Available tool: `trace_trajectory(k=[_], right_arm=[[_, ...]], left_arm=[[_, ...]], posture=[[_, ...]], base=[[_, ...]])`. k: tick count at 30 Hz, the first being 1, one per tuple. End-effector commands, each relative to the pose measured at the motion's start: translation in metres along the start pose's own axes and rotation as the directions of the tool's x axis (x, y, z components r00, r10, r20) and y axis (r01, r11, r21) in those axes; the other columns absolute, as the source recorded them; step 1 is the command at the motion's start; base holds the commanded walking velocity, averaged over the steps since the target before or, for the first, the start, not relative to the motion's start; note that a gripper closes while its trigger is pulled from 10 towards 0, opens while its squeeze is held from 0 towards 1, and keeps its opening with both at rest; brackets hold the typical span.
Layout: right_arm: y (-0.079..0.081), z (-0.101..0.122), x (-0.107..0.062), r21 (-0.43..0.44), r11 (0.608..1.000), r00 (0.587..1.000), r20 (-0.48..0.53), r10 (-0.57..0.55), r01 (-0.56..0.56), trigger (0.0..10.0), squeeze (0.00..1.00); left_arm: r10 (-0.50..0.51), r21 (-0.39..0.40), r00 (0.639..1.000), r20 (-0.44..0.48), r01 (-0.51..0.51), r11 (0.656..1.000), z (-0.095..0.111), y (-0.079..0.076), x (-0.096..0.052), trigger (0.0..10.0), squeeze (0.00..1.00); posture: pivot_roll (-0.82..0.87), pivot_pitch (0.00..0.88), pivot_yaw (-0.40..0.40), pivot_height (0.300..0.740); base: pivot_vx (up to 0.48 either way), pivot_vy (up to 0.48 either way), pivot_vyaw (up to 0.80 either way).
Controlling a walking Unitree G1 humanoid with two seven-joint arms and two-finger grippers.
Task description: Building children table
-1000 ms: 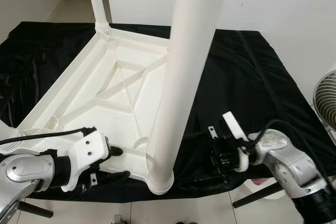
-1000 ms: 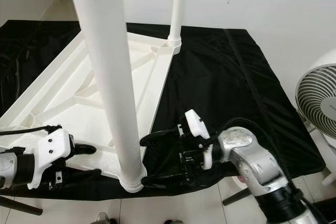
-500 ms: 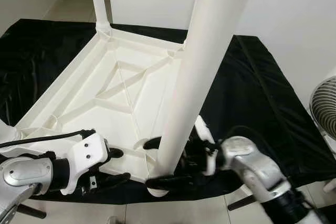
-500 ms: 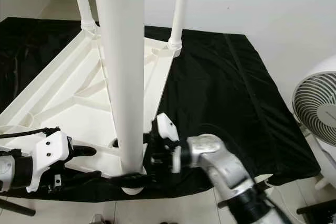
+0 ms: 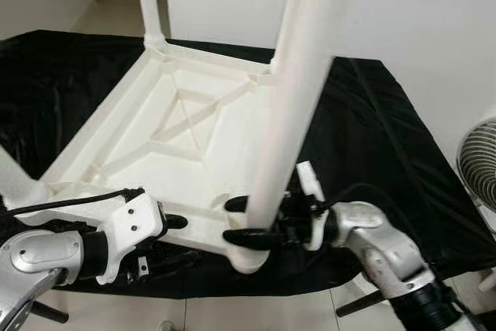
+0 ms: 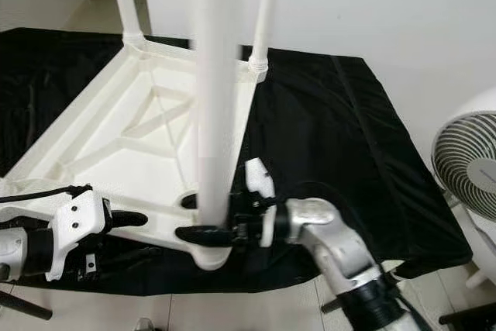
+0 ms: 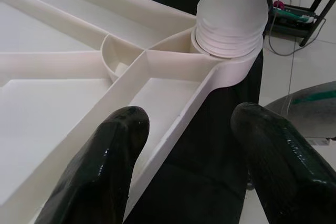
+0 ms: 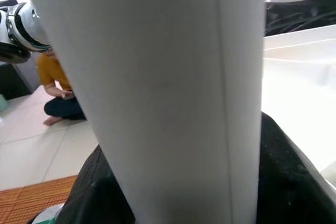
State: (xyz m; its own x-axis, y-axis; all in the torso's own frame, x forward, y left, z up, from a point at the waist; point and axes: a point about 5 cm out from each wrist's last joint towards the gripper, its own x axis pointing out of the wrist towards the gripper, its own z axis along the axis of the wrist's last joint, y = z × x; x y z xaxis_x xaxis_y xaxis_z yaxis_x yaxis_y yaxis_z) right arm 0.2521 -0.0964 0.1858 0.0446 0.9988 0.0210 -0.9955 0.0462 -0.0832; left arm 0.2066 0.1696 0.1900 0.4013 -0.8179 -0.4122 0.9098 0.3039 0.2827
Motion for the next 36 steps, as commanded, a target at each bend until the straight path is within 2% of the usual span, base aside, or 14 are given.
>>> trace_trajectory(k=[1,5,11,12,13,15,17,18,23,24,29,30,35,36], right_arm=[[-0.007,-0.003,-0.025,0.02,0.998,0.997,-0.033,-0.063,0.063,0.0,0.0],[-0.019,-0.001,-0.051,-0.004,0.989,0.986,-0.079,-0.149,0.149,0.0,0.0],[-0.028,-0.002,-0.064,-0.019,0.973,0.97,-0.087,-0.229,0.228,0.0,0.0],[-0.035,-0.002,-0.069,-0.029,0.946,0.944,-0.062,-0.325,0.323,0.0,0.0],[-0.035,-0.002,-0.069,-0.029,0.946,0.944,-0.062,-0.325,0.323,0.0,0.0],[-0.042,-0.002,-0.065,-0.036,0.908,0.909,-0.012,-0.418,0.417,0.0,0.0],[-0.042,-0.002,-0.065,-0.036,0.908,0.909,-0.012,-0.418,0.417,0.0,0.0],[-0.046,-0.001,-0.061,-0.035,0.884,0.884,0.027,-0.466,0.467,0.0,0.0],[-0.05,-0.003,-0.051,-0.011,0.849,0.846,0.079,-0.527,0.529,0.0,0.0],[-0.046,-0.004,-0.045,0.002,0.855,0.851,0.096,-0.517,0.519,10.0,0.0],[-0.034,-0.003,-0.038,0.054,0.882,0.874,0.121,-0.471,0.468,10.0,0.0],[-0.033,-0.001,-0.04,0.069,0.884,0.874,0.134,-0.467,0.462,10.0,1.0],[-0.03,0.009,-0.049,0.117,0.874,0.855,0.184,-0.485,0.471,10.0,1.0],[-0.03,0.011,-0.05,0.12,0.872,0.852,0.19,-0.489,0.474,10.0,0.68]], left_arm=[[-0.016,0.001,1.0,-0.007,0.016,1.0,-0.002,0.001,0.002,10.0,0.0],[-0.033,0.011,0.999,0.001,0.033,0.999,-0.001,0.005,0.005,10.0,0.0],[-0.039,0.017,0.999,0.012,0.038,0.999,0.0,0.008,0.009,10.0,0.0],[-0.039,0.022,0.999,0.028,0.039,0.999,0.002,0.01,0.014,10.0,0.0],[-0.039,0.022,0.999,0.028,0.039,0.999,0.002,0.01,0.014,10.0,0.0],[-0.038,0.02,0.998,0.047,0.037,0.999,0.004,0.011,0.017,10.0,0.0],[-0.038,0.02,0.998,0.047,0.037,0.999,0.004,0.011,0.017,10.0,0.0],[-0.036,0.019,0.998,0.056,0.035,0.999,0.005,0.012,0.019,10.0,0.0],[-0.033,0.015,0.997,0.066,0.032,0.999,0.006,0.012,0.02,10.0,0.0],[-0.03,0.013,0.997,0.07,0.029,0.999,0.007,0.011,0.02,10.0,0.0],[-0.019,0.004,0.997,0.079,0.019,1.0,0.008,0.011,0.02,10.0,0.0],[-0.017,0.001,0.996,0.083,0.017,1.0,0.008,0.011,0.02,10.0,0.0],[0.002,-0.013,0.995,0.101,0.0,1.0,0.008,0.013,0.023,10.0,0.0],[0.006,-0.016,0.994,0.107,-0.004,1.0,0.008,0.013,0.024,10.0,0.0]], posture=[[0.09,0.138,-0.034,0.74],[0.07,0.138,-0.012,0.74],[0.06,0.136,-0.004,0.74],[0.05,0.133,-0.003,0.74],[0.05,0.133,-0.003,0.74],[0.05,0.132,-0.003,0.74],[0.05,0.132,-0.003,0.74],[0.05,0.131,-0.004,0.74],[0.06,0.132,-0.008,0.74],[0.06,0.133,-0.011,0.74],[0.07,0.135,-0.015,0.74],[0.06,0.133,-0.015,0.74],[0.06,0.128,-0.013,0.74],[0.05,0.125,-0.012,0.74]], base=[[0.0,0.0,0.0],[0.0,0.0,0.0],[0.0,0.0,0.0],[0.0,0.0,0.0],[0.0,0.0,0.0],[0.0,0.0,0.0],[0.0,0.0,0.0],[0.0,0.0,0.0],[0.0,0.0,0.0],[0.0,0.0,0.0],[0.0,0.0,0.0],[0.0,0.0,0.0],[0.0,0.0,0.0],[0.0,0.0,0.0]])
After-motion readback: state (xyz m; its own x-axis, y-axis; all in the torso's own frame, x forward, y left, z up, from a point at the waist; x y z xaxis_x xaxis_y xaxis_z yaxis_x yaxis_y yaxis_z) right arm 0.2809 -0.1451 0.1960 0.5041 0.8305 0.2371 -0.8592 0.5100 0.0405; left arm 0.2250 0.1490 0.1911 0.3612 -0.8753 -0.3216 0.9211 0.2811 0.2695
